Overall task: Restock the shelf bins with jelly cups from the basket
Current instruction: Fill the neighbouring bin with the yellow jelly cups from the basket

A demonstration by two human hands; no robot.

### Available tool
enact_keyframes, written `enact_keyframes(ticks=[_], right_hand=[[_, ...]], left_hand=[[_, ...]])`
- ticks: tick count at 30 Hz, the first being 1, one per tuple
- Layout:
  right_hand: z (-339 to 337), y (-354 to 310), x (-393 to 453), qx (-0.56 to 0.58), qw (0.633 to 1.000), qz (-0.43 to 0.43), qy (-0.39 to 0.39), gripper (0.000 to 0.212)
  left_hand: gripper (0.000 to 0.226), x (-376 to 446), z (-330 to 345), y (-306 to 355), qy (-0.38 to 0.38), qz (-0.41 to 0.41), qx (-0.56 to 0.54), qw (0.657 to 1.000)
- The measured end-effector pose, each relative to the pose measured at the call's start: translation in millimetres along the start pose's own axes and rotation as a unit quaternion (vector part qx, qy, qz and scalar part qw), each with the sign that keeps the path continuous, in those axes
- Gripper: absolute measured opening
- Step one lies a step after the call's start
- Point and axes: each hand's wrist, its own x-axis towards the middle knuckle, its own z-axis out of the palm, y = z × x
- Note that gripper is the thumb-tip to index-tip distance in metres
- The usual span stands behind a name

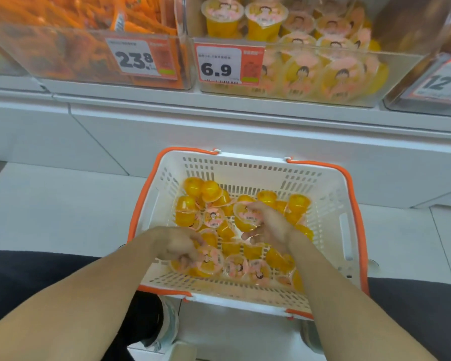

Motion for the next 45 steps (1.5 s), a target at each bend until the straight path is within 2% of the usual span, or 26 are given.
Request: enact_keyframes(ticks=[2, 4, 6, 9, 11, 16, 19, 23, 27, 30, 32, 35, 38, 42, 45], right_hand=[[-3.4, -22.7, -7.1, 0.067, 0.996, -0.058, -0.011, 0.026], [-7.0, -46.9, -17.2, 0.081, 0.99, -0.109, -0.022, 0.037], [-8.7, -73.1, -31.9, 0.072, 0.984, -0.163, -0.011, 0.038], [-5.3, -118.2, -65.1, 0.024, 0.972, -0.233, -0.001, 0.03], [-2.3, -149.4, -87.7, -0.027, 0.964, -0.265, 0.006, 0.033], [3.3, -219.0, -133.8, -0.13, 0.935, -0.33, 0.006, 0.033], [3.5, -240.3, -150.2, -0.16, 0.928, -0.337, 0.018, 0.031], [1.7, -240.9, -157.0, -0.136, 0.932, -0.335, 0.033, 0.036], [-2.9, -225.2, -154.9, -0.044, 0.944, -0.327, -0.009, 0.016], [-6.8, -216.6, -149.5, -0.072, 0.941, -0.323, 0.063, 0.026], [-5.3, -213.9, -148.0, -0.063, 0.939, -0.33, 0.078, 0.029], [1.5, -212.7, -146.1, -0.012, 0.931, -0.354, 0.084, 0.021], [-0.6, -224.7, -141.3, 0.049, 0.916, -0.374, 0.137, 0.013], [-22.6, -273.9, -125.5, 0.067, 0.887, -0.392, 0.235, 0.002], [-40.7, -317.9, -92.3, 0.082, 0.889, -0.353, 0.279, 0.005]], left_hand=[[0.062, -7.7, -7.0, 6.0, -0.043, 0.041, -0.151, 0.987], [0.053, -21.4, -7.1, 25.6, -0.077, 0.1, -0.251, 0.96], [0.036, -41.2, -1.6, 55.0, -0.123, 0.158, -0.317, 0.927], [0.041, -72.6, 0.2, 96.2, -0.142, 0.223, -0.365, 0.893], [0.04, -98.1, -2.6, 122.7, -0.151, 0.261, -0.356, 0.884], [0.034, -171.2, -16.1, 183.7, -0.124, 0.333, -0.209, 0.911], [0.043, -202.9, -16.4, 205.3, -0.101, 0.36, -0.156, 0.914], [0.051, -200.0, -7.5, 214.4, -0.03, 0.404, -0.141, 0.903], [0.045, -177.5, -2.7, 216.7, 0.055, 0.427, -0.173, 0.886], [0.045, -176.6, -5.8, 216.7, 0.113, 0.403, -0.166, 0.893], [0.043, -176.1, -7.4, 215.6, 0.131, 0.402, -0.137, 0.896], [0.047, -176.1, -9.5, 215.3, 0.119, 0.403, -0.133, 0.898], [0.054, -178.2, -12.2, 215.4, 0.071, 0.408, -0.178, 0.893], [0.026, -179.0, -16.4, 215.2, 0.023, 0.428, -0.27, 0.862], [0.023, -178.4, -18.8, 218.6, 0.008, 0.432, -0.308, 0.848]])
